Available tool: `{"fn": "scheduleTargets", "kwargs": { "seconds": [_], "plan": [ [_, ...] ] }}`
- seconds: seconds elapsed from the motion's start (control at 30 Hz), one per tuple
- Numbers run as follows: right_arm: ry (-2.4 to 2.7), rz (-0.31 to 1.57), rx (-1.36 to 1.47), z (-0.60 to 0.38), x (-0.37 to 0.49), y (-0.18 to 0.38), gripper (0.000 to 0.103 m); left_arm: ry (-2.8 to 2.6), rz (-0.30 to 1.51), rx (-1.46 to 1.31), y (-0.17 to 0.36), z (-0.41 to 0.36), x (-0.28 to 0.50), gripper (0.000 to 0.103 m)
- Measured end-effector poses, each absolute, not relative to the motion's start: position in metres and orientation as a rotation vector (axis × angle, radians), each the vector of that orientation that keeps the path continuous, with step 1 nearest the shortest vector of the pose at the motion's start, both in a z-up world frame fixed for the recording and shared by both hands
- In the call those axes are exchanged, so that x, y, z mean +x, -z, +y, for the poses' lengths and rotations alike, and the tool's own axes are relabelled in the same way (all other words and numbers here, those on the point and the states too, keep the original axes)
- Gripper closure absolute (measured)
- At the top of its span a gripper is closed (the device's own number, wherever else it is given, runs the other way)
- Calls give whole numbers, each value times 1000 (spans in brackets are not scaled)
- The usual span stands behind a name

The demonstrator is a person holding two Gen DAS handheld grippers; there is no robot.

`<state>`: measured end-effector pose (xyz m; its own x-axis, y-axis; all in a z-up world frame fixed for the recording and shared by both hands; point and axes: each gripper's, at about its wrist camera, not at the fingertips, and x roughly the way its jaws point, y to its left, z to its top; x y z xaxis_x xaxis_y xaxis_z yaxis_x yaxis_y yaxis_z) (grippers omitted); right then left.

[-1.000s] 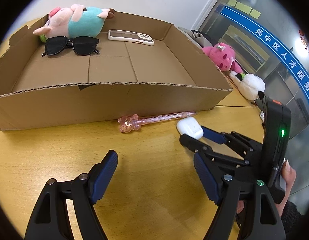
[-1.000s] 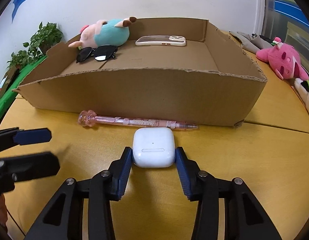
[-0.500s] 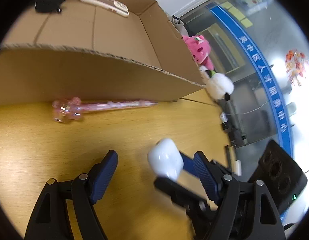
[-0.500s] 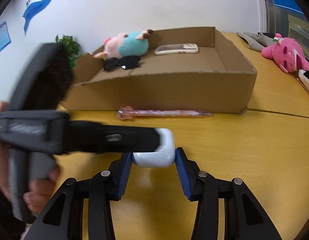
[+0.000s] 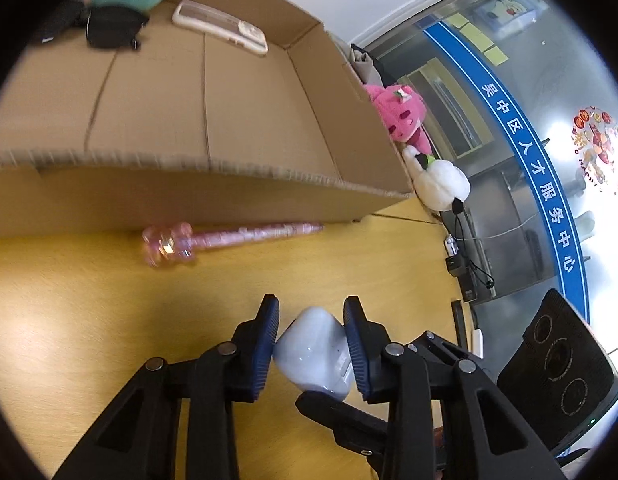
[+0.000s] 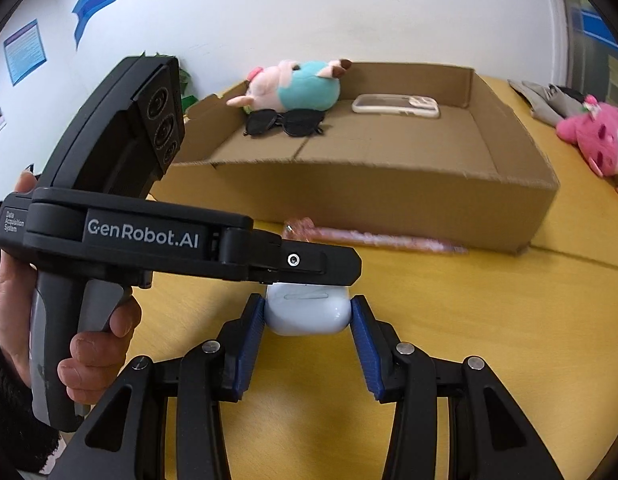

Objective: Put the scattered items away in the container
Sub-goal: 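Grasp the white earbud case with the right gripper while the left gripper closes on it, then lift the earbud case and carry it over the box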

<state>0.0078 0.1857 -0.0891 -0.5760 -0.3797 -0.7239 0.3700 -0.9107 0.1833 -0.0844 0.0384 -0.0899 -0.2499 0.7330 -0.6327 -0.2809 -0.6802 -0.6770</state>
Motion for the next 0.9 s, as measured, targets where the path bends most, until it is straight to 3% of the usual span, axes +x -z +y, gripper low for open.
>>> {"fn": "scheduleTargets", "kwargs": {
  "seconds": [0.47,0.83,0.9],
  "plan": [
    [2447,118,965,161,-87,6,56,-2123,-390,-1200,-11,15,-172,73],
    [2436,37,1010,171,-178,4,56,-2037,-508,-1226,1,7,-261,74],
    [2448,16,1005,173,-179,6,56,-2037,-546,-1233,7,2,-265,69]
  ]
}}
